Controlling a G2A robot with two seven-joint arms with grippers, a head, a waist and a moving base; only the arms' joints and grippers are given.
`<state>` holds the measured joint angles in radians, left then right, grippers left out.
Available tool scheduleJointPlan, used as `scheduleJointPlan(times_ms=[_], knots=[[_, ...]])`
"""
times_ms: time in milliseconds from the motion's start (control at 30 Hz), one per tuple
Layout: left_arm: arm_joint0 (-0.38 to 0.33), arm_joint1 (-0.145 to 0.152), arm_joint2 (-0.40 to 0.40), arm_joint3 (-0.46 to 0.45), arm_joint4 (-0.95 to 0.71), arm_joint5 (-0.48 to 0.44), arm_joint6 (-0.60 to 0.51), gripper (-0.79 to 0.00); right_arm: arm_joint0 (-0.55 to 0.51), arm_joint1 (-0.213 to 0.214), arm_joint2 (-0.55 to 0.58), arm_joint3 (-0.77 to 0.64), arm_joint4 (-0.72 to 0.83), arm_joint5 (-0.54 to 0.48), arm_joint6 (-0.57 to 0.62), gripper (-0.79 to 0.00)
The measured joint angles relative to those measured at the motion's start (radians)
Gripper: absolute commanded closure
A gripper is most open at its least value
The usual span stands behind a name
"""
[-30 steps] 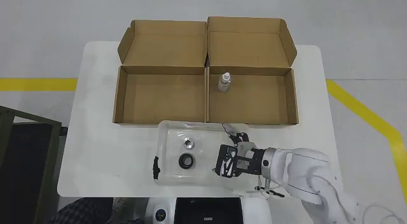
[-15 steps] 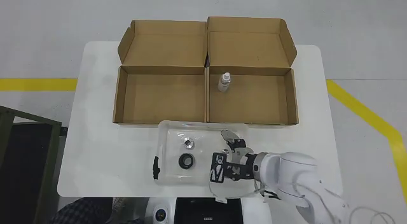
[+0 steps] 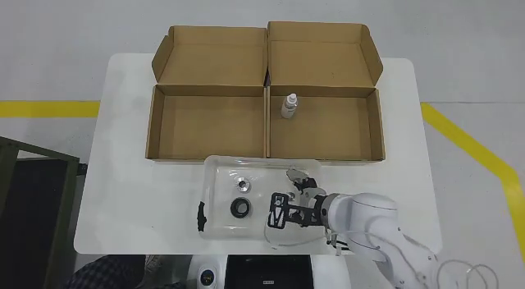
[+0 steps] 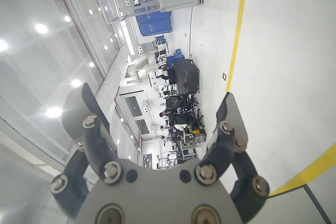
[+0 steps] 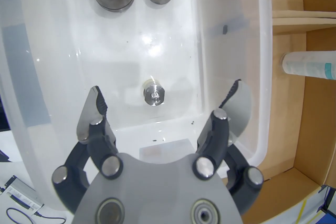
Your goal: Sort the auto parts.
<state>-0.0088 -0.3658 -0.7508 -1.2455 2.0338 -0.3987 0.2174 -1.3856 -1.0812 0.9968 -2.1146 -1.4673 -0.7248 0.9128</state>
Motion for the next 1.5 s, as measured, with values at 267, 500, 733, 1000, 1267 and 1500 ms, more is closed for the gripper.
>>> scheduleJointPlan(times_ms=[267,500,733,1000,1267,1500], knots=[[0.0,0.0,0.0,0.0,0.0,0.0,0.0,-0.785,0.02,-0.002,-0.023,0.037,-0.002,0.013,0.018,-0.391],[0.0,0.0,0.0,0.0,0.0,0.0,0.0,-0.785,0.038,-0.004,-0.038,0.064,0.006,0.014,0.031,-0.262],[0.0,0.0,0.0,0.0,0.0,0.0,0.0,-0.785,0.047,-0.005,-0.05,0.071,0.015,0.011,0.036,0.0],[0.0,0.0,0.0,0.0,0.0,0.0,0.0,-0.785,0.044,0.0,-0.037,0.043,0.047,-0.001,-0.022,0.0],[0.0,0.0,0.0,0.0,0.0,0.0,0.0,-0.785,0.034,0.007,0.02,0.055,0.081,0.018,-0.185,0.0],[0.0,0.0,0.0,0.0,0.0,0.0,0.0,-0.785,0.007,0.012,0.082,0.089,0.168,0.015,-0.424,0.0]])
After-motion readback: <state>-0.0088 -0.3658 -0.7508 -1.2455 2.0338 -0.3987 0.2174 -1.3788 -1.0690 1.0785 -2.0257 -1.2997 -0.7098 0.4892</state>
